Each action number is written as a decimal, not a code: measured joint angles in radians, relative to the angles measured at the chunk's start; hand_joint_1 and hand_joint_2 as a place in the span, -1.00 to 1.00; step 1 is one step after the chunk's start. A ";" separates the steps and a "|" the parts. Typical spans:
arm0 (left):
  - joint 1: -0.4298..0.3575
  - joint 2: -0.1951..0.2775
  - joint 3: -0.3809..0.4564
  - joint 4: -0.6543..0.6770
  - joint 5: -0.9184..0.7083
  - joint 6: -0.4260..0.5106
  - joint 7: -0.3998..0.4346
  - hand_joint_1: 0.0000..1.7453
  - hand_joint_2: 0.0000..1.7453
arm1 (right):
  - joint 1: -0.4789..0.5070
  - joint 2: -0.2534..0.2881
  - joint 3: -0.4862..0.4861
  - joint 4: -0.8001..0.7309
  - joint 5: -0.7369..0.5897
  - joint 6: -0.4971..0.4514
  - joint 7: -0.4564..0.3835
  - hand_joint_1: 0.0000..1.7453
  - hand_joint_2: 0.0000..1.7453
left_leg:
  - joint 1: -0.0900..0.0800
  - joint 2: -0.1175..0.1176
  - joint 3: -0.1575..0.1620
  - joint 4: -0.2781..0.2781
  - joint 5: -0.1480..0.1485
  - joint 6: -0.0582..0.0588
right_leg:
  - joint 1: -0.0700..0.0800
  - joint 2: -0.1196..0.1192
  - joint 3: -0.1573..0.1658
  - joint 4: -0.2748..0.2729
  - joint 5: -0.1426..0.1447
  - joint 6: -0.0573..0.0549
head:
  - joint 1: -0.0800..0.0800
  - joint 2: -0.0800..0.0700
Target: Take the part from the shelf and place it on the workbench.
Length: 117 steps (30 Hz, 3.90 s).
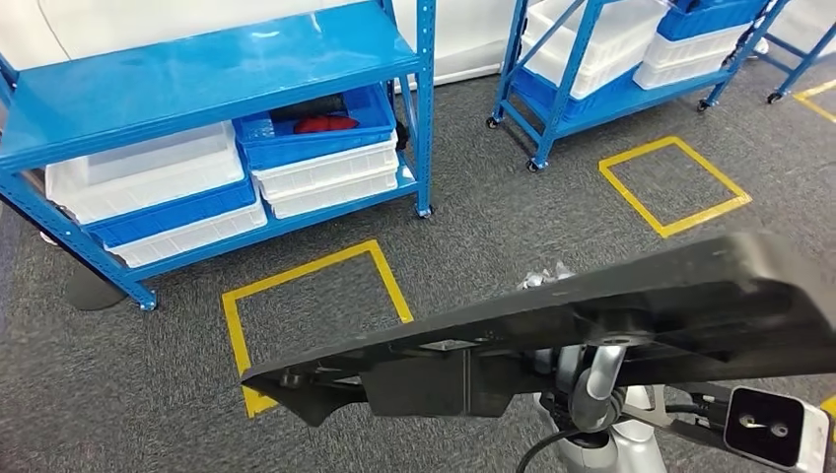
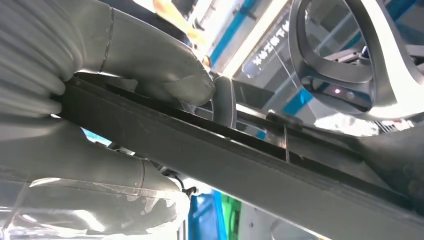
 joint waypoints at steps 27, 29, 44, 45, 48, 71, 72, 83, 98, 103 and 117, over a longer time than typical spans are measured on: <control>-0.005 0.027 0.018 0.000 0.018 0.079 -0.046 -1.00 1.00 | -0.027 0.013 -0.049 -0.022 0.122 -0.033 0.000 1.00 1.00 | 0.009 -0.087 0.010 -0.023 0.005 0.027 | 0.003 0.077 -0.126 0.165 -0.057 0.007 | 0.000 0.000; -0.003 0.027 0.018 0.000 0.017 0.083 -0.046 -1.00 1.00 | -0.026 0.013 -0.049 -0.022 0.123 -0.035 0.000 1.00 1.00 | 0.009 -0.079 0.009 -0.022 0.005 0.027 | 0.001 0.073 -0.147 0.211 -0.075 0.010 | 0.000 0.000; -0.001 0.035 0.036 0.000 0.028 0.090 -0.053 -1.00 1.00 | 0.021 -0.048 0.042 -0.147 0.234 -0.222 0.000 1.00 1.00 | 0.010 -0.086 -0.096 0.239 -0.110 -0.023 | 0.000 0.115 -0.032 -0.004 0.035 -0.035 | 0.000 0.000; -0.001 0.036 0.037 0.000 0.028 0.088 -0.051 -1.00 1.00 | 0.022 -0.052 0.051 -0.152 0.234 -0.227 0.000 1.00 1.00 | 0.010 -0.099 -0.065 0.167 -0.070 -0.019 | 0.000 0.128 -0.033 -0.001 0.034 -0.034 | 0.000 0.000; -0.002 0.040 0.040 0.000 0.027 0.085 -0.044 -1.00 1.00 | 0.025 -0.061 0.068 -0.163 0.233 -0.235 0.000 1.00 1.00 | 0.011 -0.152 -0.001 0.019 -0.021 -0.008 | 0.000 0.161 -0.040 0.005 0.037 -0.021 | 0.000 0.000; -0.010 0.024 0.031 0.002 -0.013 0.083 -0.003 -1.00 1.00 | -0.032 -0.094 0.000 -0.084 0.135 -0.148 0.000 1.00 1.00 | 0.006 -0.073 -0.089 0.222 -0.139 -0.018 | 0.002 0.061 -0.026 -0.013 0.029 -0.033 | 0.000 0.000; -0.007 0.023 0.031 0.002 -0.013 0.083 -0.001 -1.00 1.00 | -0.031 -0.093 -0.003 -0.078 0.134 -0.147 0.000 1.00 1.00 | 0.006 -0.078 -0.117 0.278 -0.156 -0.019 | 0.003 0.075 -0.028 -0.012 0.030 -0.034 | 0.000 0.000; -0.011 0.022 0.031 0.002 -0.010 0.067 0.001 -1.00 1.00 | -0.028 -0.101 -0.028 -0.041 0.170 -0.209 0.000 1.00 1.00 | 0.011 -0.126 -0.009 0.006 -0.007 0.019 | -0.003 0.154 -0.060 0.027 0.020 0.010 | 0.000 0.000; -0.012 0.013 0.031 0.002 -0.007 0.054 -0.024 -1.00 1.00 | -0.012 -0.085 -0.076 -0.008 0.105 -0.207 0.000 1.00 1.00 | -0.001 -0.002 -0.003 0.022 -0.036 -0.007 | 0.003 0.030 -0.033 -0.010 0.029 -0.015 | 0.000 0.000; -0.005 0.009 0.031 0.002 -0.007 0.054 -0.027 -1.00 1.00 | -0.002 -0.049 -0.082 -0.011 0.101 -0.219 0.000 1.00 1.00 | 0.006 -0.081 -0.127 0.289 -0.159 -0.020 | 0.001 0.085 -0.032 -0.014 0.035 -0.032 | 0.000 0.000; -0.009 0.003 0.031 0.002 -0.009 0.061 -0.021 -1.00 1.00 | -0.002 -0.008 -0.092 0.007 0.106 -0.241 0.001 1.00 1.00 | 0.009 -0.083 -0.013 0.004 -0.007 0.030 | -0.004 0.074 -0.154 0.217 -0.076 0.020 | 0.000 0.000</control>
